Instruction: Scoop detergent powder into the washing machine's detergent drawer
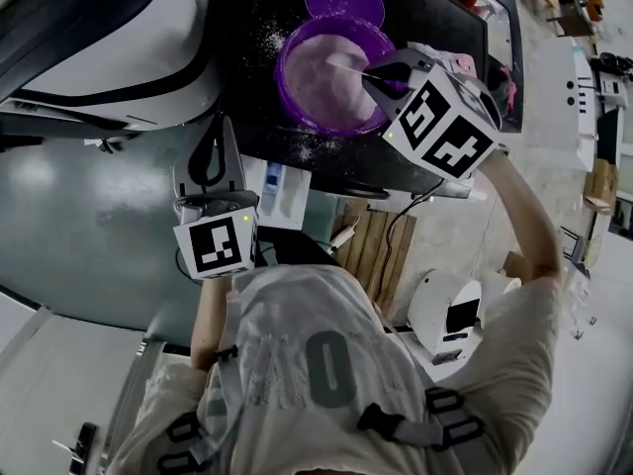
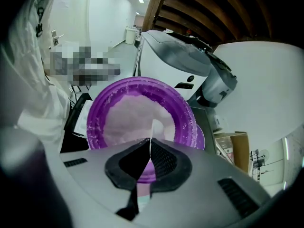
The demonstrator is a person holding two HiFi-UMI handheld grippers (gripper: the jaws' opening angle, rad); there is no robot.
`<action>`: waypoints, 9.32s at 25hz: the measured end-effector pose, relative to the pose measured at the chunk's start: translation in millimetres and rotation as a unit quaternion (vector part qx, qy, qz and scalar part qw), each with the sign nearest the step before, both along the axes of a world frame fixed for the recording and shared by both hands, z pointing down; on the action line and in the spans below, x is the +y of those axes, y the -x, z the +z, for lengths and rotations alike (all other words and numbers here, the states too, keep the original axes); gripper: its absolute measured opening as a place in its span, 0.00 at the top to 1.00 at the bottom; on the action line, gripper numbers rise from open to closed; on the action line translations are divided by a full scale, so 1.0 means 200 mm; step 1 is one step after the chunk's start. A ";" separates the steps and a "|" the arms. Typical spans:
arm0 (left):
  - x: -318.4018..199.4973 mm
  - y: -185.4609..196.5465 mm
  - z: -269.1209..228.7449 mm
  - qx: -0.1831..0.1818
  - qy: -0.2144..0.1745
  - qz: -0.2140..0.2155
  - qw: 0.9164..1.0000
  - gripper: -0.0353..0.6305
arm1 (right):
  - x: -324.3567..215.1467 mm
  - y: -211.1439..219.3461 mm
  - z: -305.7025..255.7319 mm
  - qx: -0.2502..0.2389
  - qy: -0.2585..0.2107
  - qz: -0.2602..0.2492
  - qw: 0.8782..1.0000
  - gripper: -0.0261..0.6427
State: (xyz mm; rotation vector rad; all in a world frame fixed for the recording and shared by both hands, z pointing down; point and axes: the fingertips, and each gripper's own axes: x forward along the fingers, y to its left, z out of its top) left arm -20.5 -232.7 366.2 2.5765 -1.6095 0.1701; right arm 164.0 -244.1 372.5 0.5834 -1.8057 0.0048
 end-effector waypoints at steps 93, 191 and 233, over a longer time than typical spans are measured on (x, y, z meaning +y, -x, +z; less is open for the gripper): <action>0.07 0.06 -0.54 0.037 -0.118 0.048 0.991 0.92 | 0.56 0.39 -0.32 -0.813 0.308 0.324 0.372 0.95; 0.20 0.54 -0.23 -0.024 -0.074 -0.078 0.994 0.92 | 0.77 0.74 0.51 0.114 -0.396 -0.356 0.839 0.95; 0.23 -0.16 -0.67 0.014 -0.152 0.106 0.983 0.92 | 0.68 -0.08 -0.58 -0.330 -0.444 0.338 0.761 0.94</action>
